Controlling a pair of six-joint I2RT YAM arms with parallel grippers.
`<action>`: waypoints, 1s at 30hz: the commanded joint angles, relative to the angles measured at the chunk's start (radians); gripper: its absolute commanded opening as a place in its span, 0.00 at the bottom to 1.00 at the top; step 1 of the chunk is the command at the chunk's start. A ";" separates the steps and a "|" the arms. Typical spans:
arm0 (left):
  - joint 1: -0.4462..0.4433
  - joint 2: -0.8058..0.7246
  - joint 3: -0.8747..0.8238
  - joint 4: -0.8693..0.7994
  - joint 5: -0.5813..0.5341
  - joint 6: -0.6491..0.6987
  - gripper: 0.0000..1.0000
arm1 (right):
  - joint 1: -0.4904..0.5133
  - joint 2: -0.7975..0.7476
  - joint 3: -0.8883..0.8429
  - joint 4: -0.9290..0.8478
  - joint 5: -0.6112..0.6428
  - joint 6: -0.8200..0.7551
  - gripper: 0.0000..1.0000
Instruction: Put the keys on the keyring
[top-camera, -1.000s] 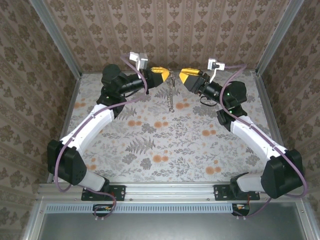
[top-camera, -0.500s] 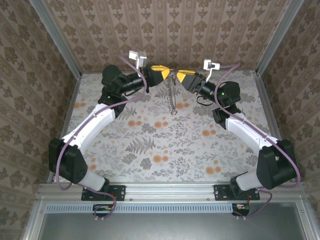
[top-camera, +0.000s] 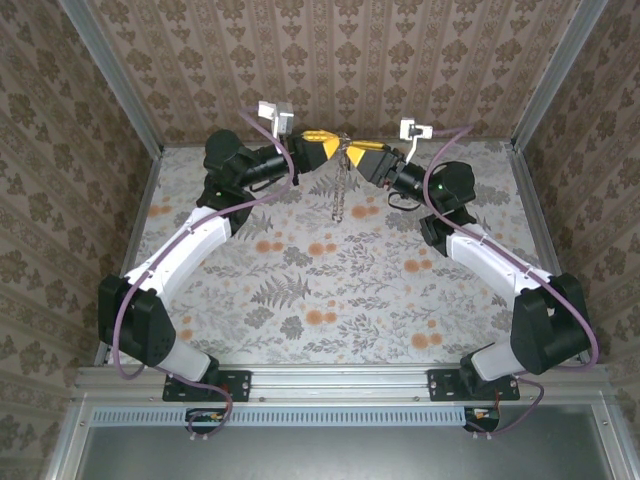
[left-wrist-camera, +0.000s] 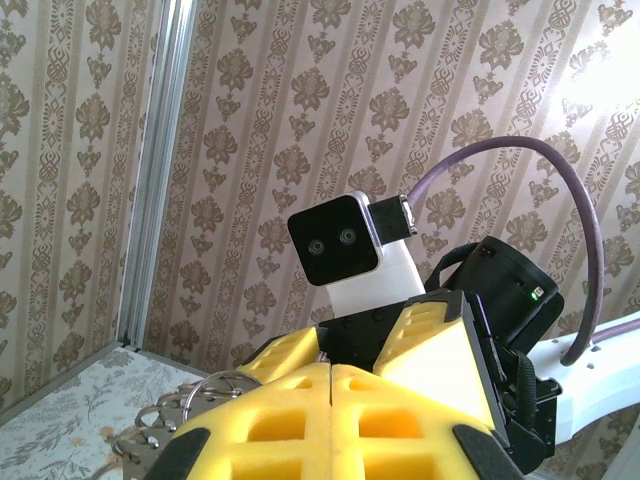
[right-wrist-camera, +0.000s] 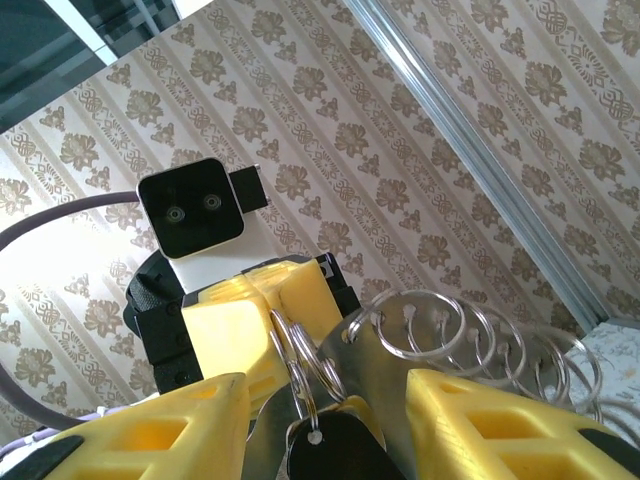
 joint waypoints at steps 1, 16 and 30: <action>0.003 0.003 0.013 0.055 -0.001 -0.019 0.00 | 0.011 0.013 0.046 0.049 -0.015 0.002 0.45; -0.002 -0.001 0.007 0.053 -0.001 -0.017 0.00 | 0.032 0.029 0.076 0.034 -0.021 -0.004 0.08; 0.003 -0.029 -0.028 0.059 -0.061 -0.029 0.00 | 0.031 -0.012 0.041 -0.008 0.015 -0.025 0.00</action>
